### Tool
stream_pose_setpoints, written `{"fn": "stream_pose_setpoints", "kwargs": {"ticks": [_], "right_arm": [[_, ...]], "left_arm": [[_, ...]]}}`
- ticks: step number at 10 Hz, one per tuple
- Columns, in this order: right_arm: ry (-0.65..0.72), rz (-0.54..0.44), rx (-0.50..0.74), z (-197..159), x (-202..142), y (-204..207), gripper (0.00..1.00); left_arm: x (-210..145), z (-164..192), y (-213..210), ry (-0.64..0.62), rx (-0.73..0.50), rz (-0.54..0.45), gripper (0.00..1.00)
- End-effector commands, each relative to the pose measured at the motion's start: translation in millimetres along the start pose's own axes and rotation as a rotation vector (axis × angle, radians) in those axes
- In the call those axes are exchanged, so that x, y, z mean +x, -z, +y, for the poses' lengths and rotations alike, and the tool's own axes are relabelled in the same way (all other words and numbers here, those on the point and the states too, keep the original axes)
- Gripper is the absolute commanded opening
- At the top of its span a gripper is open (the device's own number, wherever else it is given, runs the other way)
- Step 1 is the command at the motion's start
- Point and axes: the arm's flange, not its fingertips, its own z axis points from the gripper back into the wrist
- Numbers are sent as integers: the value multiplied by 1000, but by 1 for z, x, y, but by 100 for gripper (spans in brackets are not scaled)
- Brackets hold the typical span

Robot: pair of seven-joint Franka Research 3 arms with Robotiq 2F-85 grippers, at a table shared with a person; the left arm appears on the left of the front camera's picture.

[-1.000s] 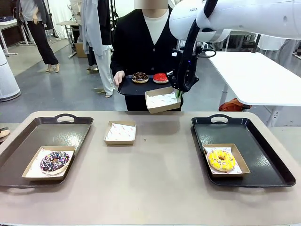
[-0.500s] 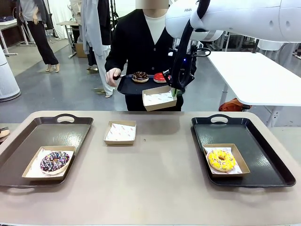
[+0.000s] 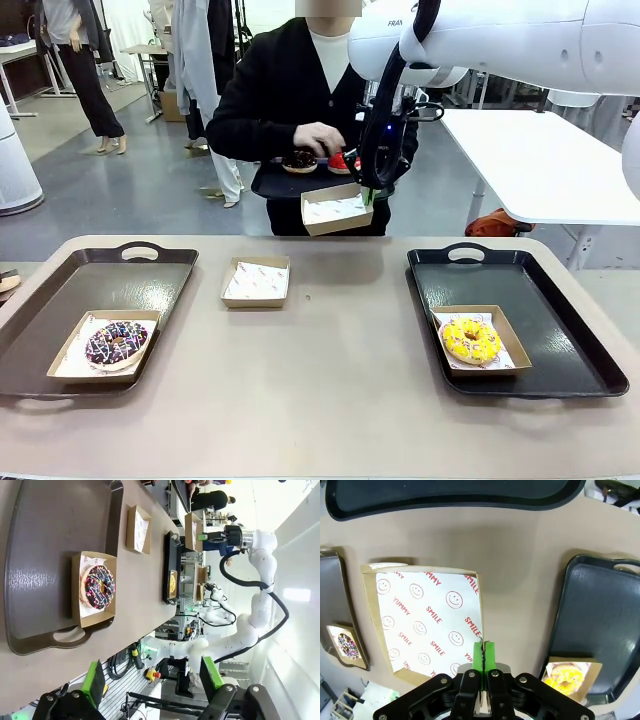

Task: Individually package the donuts and arrange them on the tray.
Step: Place the picked Paper togo box on the Handle tray while simultaneously picking up another Paper togo box from the table with the other hand.

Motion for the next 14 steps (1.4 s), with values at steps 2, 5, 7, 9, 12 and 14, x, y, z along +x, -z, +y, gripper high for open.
{"fn": "stream_pose_setpoints", "kwargs": {"ticks": [2,5,7,9,12,14], "right_arm": [[0,-7,1,-1,-2,-2,0],[0,-7,1,-1,-2,-2,0],[0,-7,1,-1,-2,-2,0],[0,-7,1,-1,-2,-2,0],[0,-7,1,-1,-2,-2,0],[0,-7,1,-1,-2,-2,0]], "left_arm": [[1,-2,1,-5,-3,3,100],[1,-2,1,-5,-3,3,100],[1,-2,1,-5,-3,3,100],[1,-2,1,-5,-3,3,100],[1,-2,1,-5,-3,3,100],[1,-2,1,-5,-3,3,100]]}}
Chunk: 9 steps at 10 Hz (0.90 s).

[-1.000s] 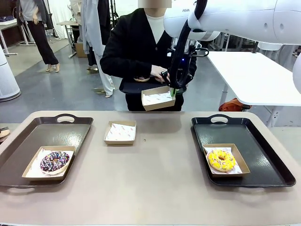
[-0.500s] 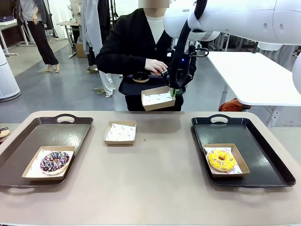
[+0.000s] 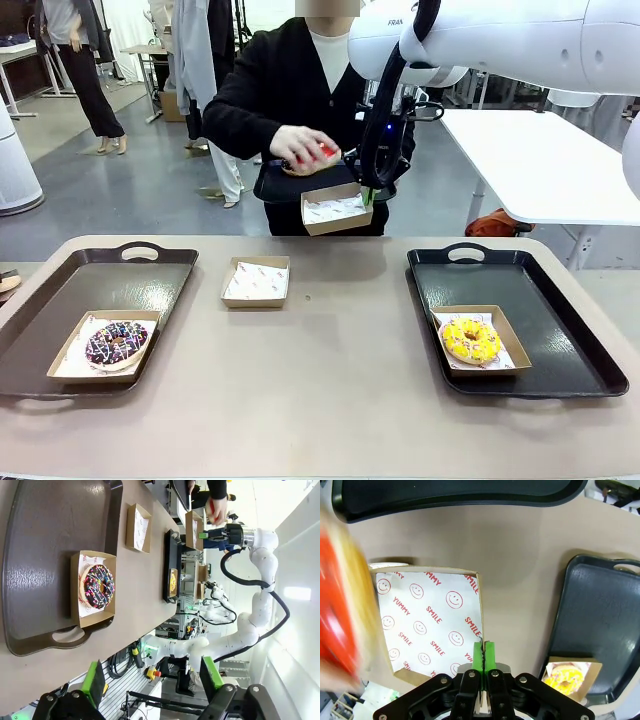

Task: Individually package the donuts and arrange them on the tray.
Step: Place the picked Paper togo box on the Handle tray while simultaneously picking up another Paper togo box from the table with the other hand.

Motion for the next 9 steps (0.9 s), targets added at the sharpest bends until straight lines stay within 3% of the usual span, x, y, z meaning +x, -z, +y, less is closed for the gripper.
{"fn": "stream_pose_setpoints", "kwargs": {"ticks": [1,9], "right_arm": [[1,-6,0,-2,-1,-1,0],[1,-6,0,-2,-1,-1,0]], "left_arm": [[-1,-1,-2,-6,-4,-5,100],[-1,-1,-2,-6,-4,-5,100]]}}
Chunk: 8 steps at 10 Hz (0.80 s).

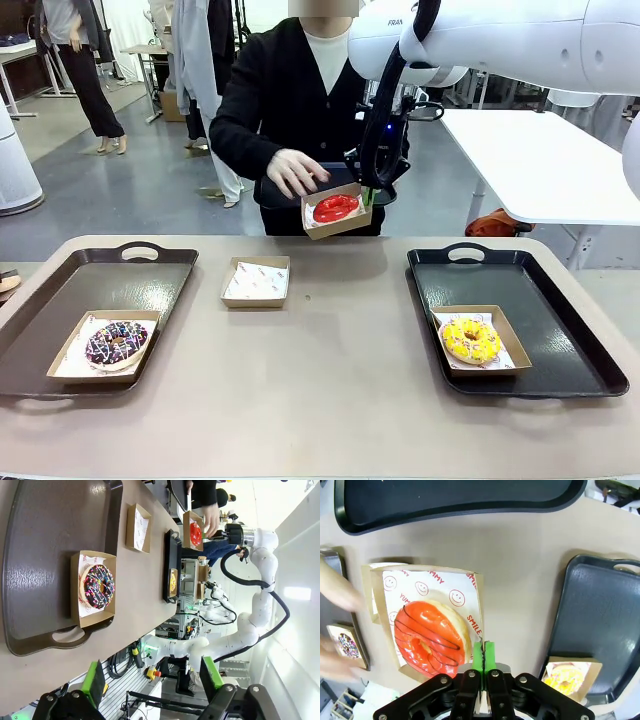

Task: Individually package the donuts and arrange them on the tray.
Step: Place the picked Paper togo box on the Handle tray while simultaneously picking up another Paper togo box from the table with the other hand.

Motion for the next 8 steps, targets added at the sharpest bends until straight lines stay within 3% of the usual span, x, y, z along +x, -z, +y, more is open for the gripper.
{"fn": "stream_pose_setpoints", "kwargs": {"ticks": [1,8], "right_arm": [[1,-6,0,-2,-1,-1,0],[1,-6,0,-2,-1,-1,0]], "left_arm": [[-1,-1,-2,-6,-4,-5,100],[-1,-1,-2,-6,-4,-5,100]]}}
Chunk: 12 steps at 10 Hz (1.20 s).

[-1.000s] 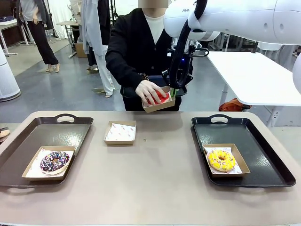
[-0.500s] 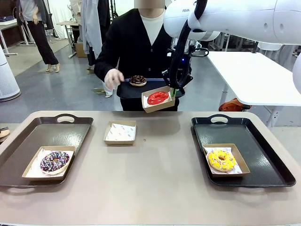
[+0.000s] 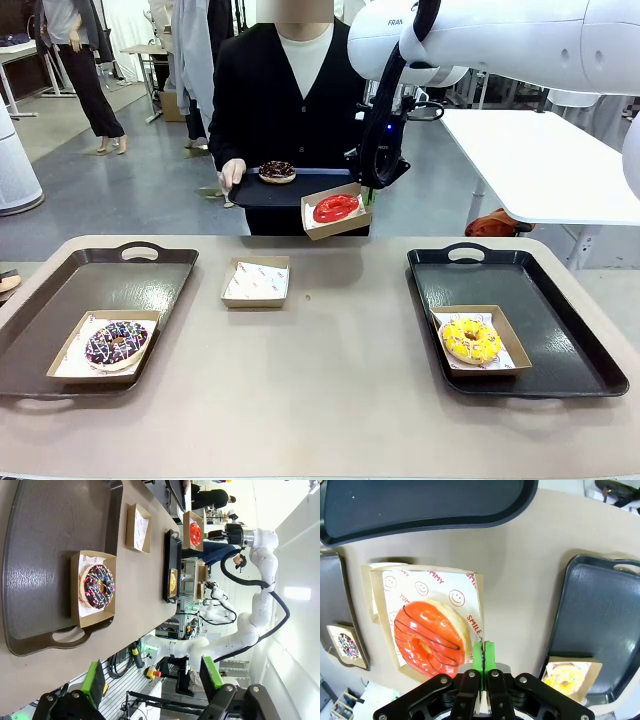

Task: Individually package the donuts and arrange them on the tray.
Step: Place the picked Paper togo box on the Handle tray while simultaneously picking up another Paper togo box from the table with the other hand.

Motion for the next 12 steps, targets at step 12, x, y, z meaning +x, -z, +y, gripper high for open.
{"fn": "stream_pose_setpoints", "kwargs": {"ticks": [12], "right_arm": [[57,-75,151,-294,-67,-2,1]], "left_arm": [[69,-242,259,253,800,199,100]]}}
